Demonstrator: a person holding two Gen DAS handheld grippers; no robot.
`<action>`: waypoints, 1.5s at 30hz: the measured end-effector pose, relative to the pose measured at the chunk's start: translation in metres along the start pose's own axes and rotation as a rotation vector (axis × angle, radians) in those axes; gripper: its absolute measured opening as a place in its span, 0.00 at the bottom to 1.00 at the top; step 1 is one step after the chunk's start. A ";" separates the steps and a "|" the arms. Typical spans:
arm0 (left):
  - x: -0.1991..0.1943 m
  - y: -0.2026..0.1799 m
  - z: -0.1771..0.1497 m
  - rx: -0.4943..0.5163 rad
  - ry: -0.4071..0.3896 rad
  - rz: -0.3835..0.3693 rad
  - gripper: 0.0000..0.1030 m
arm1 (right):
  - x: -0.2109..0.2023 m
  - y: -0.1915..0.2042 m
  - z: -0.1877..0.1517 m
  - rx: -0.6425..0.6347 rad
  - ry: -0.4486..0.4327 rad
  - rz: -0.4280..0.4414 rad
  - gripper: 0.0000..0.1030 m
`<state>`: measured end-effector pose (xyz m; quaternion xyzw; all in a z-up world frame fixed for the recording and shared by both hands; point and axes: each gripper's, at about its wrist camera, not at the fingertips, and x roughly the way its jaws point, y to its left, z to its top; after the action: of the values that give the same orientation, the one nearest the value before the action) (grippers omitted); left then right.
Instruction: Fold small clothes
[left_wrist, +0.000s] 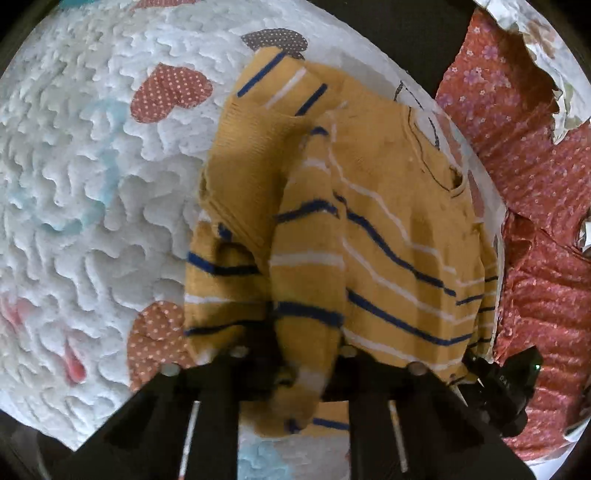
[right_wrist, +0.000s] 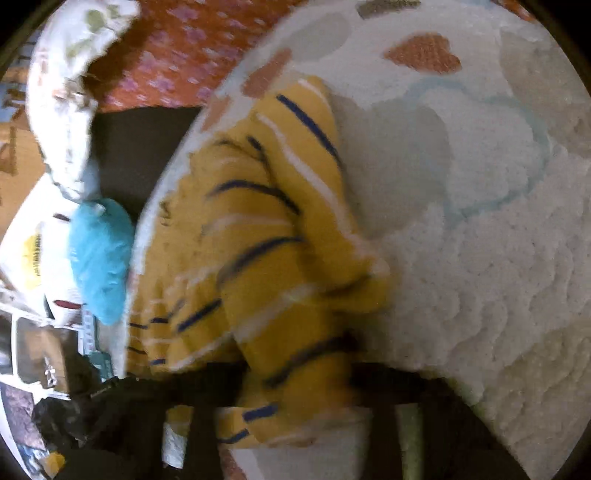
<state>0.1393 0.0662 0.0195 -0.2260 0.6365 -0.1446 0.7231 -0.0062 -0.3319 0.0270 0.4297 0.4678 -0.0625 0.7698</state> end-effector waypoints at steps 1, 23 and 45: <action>-0.004 0.002 -0.001 -0.008 0.001 -0.004 0.07 | -0.002 -0.003 0.001 0.022 0.004 0.019 0.18; -0.050 0.042 -0.123 -0.007 0.037 -0.081 0.06 | -0.085 -0.059 -0.080 0.077 0.082 0.040 0.14; -0.111 -0.005 -0.119 0.210 -0.178 0.000 0.39 | -0.152 0.022 -0.085 -0.272 -0.208 -0.055 0.36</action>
<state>0.0064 0.1000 0.1069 -0.1610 0.5511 -0.1900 0.7964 -0.1361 -0.3040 0.1413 0.2998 0.4013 -0.0639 0.8631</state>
